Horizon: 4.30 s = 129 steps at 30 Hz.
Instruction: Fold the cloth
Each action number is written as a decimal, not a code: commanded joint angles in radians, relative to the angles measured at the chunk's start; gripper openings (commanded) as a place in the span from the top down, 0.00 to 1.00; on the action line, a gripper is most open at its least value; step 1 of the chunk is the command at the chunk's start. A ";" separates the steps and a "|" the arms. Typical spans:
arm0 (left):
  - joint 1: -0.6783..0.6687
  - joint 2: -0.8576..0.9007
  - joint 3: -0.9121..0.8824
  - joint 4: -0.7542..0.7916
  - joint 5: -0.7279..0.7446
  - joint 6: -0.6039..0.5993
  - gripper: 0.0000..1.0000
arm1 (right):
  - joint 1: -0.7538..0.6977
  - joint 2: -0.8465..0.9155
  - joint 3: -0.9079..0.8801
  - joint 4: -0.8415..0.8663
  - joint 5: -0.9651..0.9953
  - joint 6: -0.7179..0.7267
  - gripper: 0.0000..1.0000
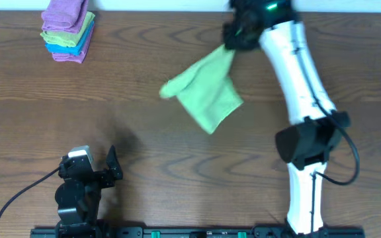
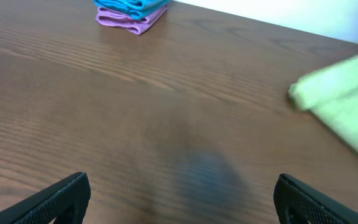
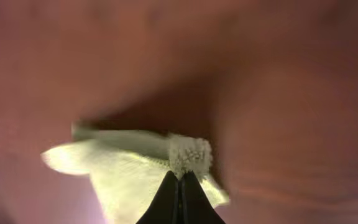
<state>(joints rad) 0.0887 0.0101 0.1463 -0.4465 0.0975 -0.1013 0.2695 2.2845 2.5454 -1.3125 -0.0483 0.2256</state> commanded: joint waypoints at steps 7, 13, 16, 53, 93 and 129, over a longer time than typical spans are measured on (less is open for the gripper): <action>-0.004 -0.006 -0.017 -0.007 -0.012 -0.004 0.05 | 0.213 -0.001 0.179 -0.106 -0.591 -0.616 0.99; -0.004 -0.006 -0.017 -0.007 -0.012 -0.003 0.05 | 0.376 0.000 0.103 -0.290 -0.245 -0.735 0.01; -0.004 -0.006 -0.017 -0.007 -0.012 -0.003 0.05 | 0.379 0.000 0.065 -0.279 -0.217 -0.692 0.01; -0.004 -0.006 -0.017 -0.007 -0.012 -0.003 0.05 | 0.143 0.186 -0.411 0.269 -0.344 -0.248 0.20; -0.004 -0.006 -0.017 -0.007 -0.012 -0.003 0.05 | 0.307 0.156 0.378 -0.153 -0.268 -0.270 0.65; -0.004 -0.006 -0.017 -0.007 -0.012 -0.003 0.05 | 0.207 0.227 -0.252 0.324 -0.333 -0.145 0.36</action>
<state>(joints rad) 0.0887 0.0101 0.1463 -0.4465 0.0971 -0.1017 0.4789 2.4550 2.2971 -0.9939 -0.3450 0.0166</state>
